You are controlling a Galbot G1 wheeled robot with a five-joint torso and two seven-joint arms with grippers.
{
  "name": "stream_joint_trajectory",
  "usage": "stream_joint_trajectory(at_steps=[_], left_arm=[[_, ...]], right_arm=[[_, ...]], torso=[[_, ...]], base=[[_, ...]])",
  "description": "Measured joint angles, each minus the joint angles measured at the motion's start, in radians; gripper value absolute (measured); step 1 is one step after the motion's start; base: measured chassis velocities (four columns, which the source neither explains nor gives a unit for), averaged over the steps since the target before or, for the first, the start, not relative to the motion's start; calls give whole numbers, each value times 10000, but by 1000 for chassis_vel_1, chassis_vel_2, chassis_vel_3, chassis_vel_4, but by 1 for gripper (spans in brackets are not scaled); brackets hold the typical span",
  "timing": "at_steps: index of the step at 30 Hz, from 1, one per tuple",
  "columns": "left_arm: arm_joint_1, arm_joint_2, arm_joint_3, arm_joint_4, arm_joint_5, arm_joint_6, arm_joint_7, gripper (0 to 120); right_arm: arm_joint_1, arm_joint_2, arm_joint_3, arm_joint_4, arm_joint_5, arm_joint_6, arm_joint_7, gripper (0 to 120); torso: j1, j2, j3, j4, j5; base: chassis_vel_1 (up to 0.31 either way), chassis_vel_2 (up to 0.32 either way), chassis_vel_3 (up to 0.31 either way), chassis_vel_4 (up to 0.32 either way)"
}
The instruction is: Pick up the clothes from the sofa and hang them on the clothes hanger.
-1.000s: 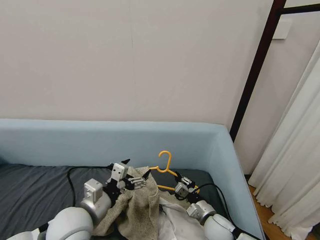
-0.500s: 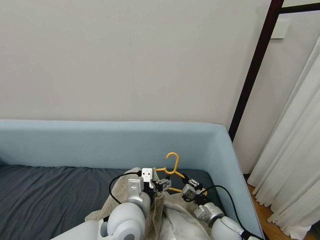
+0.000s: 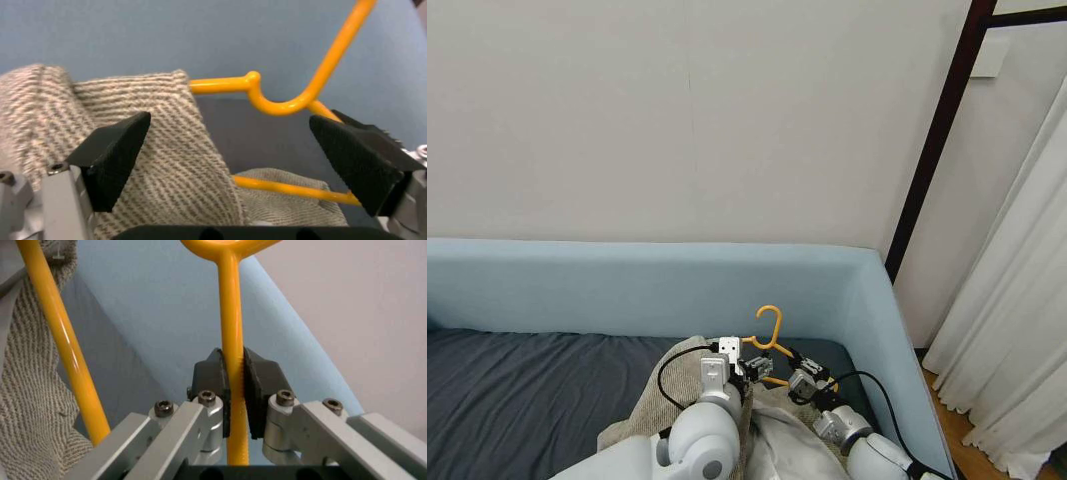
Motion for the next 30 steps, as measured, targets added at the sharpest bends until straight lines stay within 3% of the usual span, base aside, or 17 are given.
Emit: stream_joint_trajectory(at_steps=[12, 17, 21, 27, 30], left_arm=[[-23, -442, 155, 504, 288, 321, -803, 88], [-139, -739, 169, 741, 182, 339, -946, 73], [-157, -751, 240, 747, 58, 398, -1122, 52], [-134, -751, 244, 687, -220, 525, -1356, 38], [-135, -867, 229, 732, -291, 590, -1503, 25]], right_arm=[[-21, -25, 24, 46, 51, 21, -3, 5], [-23, -84, 26, 89, 138, 21, -1, 5], [-32, -140, 71, 104, 226, 23, 10, 5], [-69, -144, 76, 147, 268, 24, 15, 5], [-128, -166, 74, 159, 286, 79, 13, 5]], torso=[[0, 0, 1, 2, 0], [0, 1, 0, 1, 0], [0, 2, 0, 2, 0], [0, 2, 0, 2, 0], [0, 2, 0, 1, 0]], base=[[0, 0, 0, 0], [0, 0, 0, 0], [0, 0, 0, 0], [0, 0, 0, 0], [0, 0, 0, 0]])
